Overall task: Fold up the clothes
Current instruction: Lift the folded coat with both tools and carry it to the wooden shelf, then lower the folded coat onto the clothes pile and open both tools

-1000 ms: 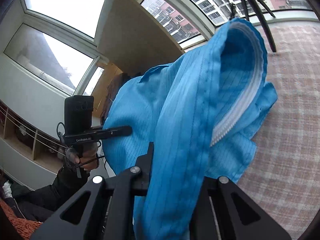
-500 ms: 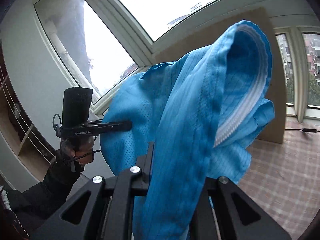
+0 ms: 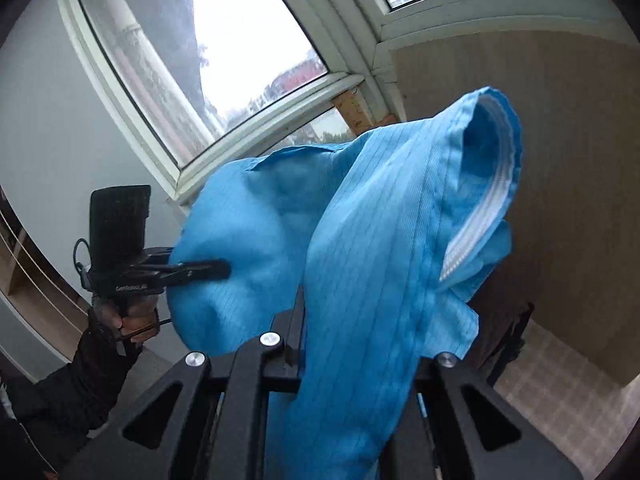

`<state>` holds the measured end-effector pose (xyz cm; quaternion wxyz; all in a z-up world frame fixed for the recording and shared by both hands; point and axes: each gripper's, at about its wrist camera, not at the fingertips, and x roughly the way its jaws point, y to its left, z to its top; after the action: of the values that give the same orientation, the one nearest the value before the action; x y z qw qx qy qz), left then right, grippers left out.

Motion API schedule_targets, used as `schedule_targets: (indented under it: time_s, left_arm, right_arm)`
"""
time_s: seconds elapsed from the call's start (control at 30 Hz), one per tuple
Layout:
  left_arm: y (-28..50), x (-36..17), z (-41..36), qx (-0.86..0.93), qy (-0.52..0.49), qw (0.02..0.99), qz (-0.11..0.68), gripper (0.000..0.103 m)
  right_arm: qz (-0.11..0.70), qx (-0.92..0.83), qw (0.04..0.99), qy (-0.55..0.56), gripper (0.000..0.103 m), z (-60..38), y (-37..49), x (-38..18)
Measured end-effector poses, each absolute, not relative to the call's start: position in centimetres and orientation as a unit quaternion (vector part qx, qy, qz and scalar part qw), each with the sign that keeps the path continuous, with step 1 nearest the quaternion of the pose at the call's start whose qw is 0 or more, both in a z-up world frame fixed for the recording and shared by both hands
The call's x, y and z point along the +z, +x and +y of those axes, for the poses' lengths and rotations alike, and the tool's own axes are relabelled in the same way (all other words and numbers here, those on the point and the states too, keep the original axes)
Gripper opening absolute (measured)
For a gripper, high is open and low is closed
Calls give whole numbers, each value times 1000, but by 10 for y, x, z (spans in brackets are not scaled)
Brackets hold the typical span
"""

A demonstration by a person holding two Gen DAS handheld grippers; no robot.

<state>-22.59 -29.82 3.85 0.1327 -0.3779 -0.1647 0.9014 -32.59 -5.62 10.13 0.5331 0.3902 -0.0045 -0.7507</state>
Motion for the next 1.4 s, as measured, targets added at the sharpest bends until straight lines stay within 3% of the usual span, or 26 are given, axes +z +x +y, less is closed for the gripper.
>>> schedule_targets:
  time_s: [0.17,0.3,0.4,0.53,0.67,0.8,0.97,1.1,1.13,1.23,1.4]
  left_arm:
    - [-164,-10,-277,895,-337,117,-268,17]
    - [-153,-70,-254,891,-320,77,-312,17]
    - [-171,-121,-252,871,-331,55,-358,17]
    - [-181,-156,-258,847,-349,40,-398,17]
    - [-181,-149,-253,858,-358,43,-366,18]
    - [-180,-151,-255,855,-366,46,-364,18]
    - [-176,-153,-265,850,-368,53,-374,18]
    - [-172,-154,-273,842,-369,54,-389,19]
    - [-171,-153,-273,842,-370,53,-388,19]
    - [-175,-148,-271,840,-372,48,-393,19]
    - [-203,-135,-259,851,-370,54,-369,26]
  right_arm:
    - [175,-684,568,422,10,-117,-348,107]
    - [328,-619,564,437,10,-177,-347,74]
    - [395,-581,551,450,10,-217,-358,38]
    - [429,-586,507,465,37,-240,-392,4]
    - [362,-669,467,452,44,-203,-435,35]
    - [260,-777,390,420,47,-103,-444,64]
    - [49,-762,428,484,48,-9,-402,12]
    - [-51,-738,440,510,48,-11,-393,-32]
    - [-57,-736,444,508,47,-15,-394,-35]
    - [-47,-740,453,494,24,-37,-393,-28]
    - [61,-768,404,493,19,-70,-414,-14]
